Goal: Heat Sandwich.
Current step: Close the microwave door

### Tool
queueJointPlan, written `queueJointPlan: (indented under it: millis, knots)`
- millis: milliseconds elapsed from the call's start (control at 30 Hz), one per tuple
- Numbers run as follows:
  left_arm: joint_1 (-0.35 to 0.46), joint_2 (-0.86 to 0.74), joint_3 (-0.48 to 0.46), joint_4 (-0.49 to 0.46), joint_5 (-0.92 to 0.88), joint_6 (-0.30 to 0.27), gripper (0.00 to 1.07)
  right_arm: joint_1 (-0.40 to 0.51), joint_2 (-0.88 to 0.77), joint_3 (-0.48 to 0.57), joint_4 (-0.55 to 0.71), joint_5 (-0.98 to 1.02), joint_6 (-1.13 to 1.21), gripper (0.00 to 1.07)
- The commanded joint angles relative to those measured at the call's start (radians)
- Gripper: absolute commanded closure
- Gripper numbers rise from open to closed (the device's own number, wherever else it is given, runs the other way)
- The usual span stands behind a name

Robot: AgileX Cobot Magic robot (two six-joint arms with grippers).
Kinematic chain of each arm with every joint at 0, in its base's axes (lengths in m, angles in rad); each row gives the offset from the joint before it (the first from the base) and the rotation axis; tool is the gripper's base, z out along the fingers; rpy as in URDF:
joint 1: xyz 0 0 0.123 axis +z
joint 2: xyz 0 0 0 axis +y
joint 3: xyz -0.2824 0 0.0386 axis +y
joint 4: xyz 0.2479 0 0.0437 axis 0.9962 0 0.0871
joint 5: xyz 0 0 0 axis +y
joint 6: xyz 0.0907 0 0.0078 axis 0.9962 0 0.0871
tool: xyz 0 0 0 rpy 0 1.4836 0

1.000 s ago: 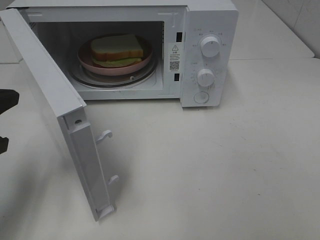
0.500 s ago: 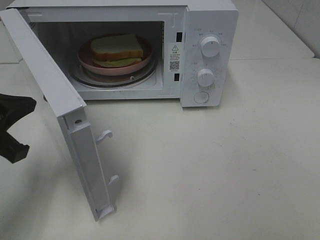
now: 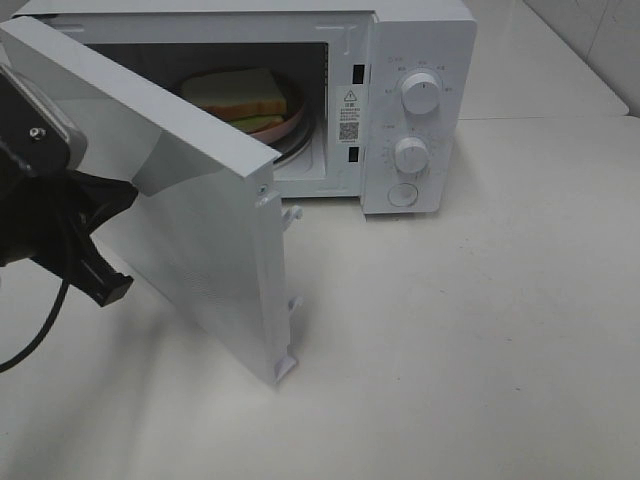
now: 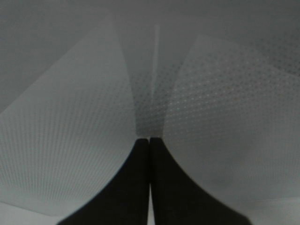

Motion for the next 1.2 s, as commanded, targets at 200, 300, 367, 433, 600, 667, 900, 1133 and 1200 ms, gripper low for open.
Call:
queueJointPlan:
  millis: [200, 300, 367, 433, 600, 667, 900, 1133, 1200]
  knots:
    - [-0.109, 0.128, -0.138, -0.268, -0.005, 0.344, 1.07, 0.002, -0.026, 0.001, -0.003, -0.004, 0.002, 0.43]
    - [-0.131, 0.155, -0.167, -0.322, -0.005, 0.43, 1.07, 0.002, -0.026, 0.001, -0.003, -0.004, 0.002, 0.43]
    - [-0.168, 0.19, -0.204, -0.397, -0.007, 0.541, 1.07, 0.002, -0.026, 0.001, -0.003, -0.004, 0.002, 0.43]
    - [-0.178, 0.201, -0.218, -0.424, -0.009, 0.586, 1.07, 0.002, -0.026, 0.001, -0.003, -0.004, 0.002, 0.43]
    - [-0.21, 0.247, -0.274, -0.566, -0.03, 0.785, 1.07, 0.002, -0.026, 0.001, -0.003, -0.004, 0.002, 0.43]
    - [-0.243, 0.277, -0.299, -0.672, -0.091, 0.929, 1.07, 0.002, -0.026, 0.001, -0.003, -0.004, 0.004, 0.43]
    - [-0.321, 0.36, -0.365, -0.907, -0.23, 1.308, 1.07, 0.002, -0.026, 0.001, -0.003, -0.004, 0.002, 0.43]
    - [-0.395, 0.487, -0.467, -1.061, -0.402, 1.557, 1.07, 0.002, -0.026, 0.001, -0.003, -0.004, 0.002, 0.43]
    - [-0.399, 0.499, -0.481, -1.07, -0.412, 1.572, 1.07, 0.002, -0.026, 0.001, -0.003, -0.004, 0.002, 0.43]
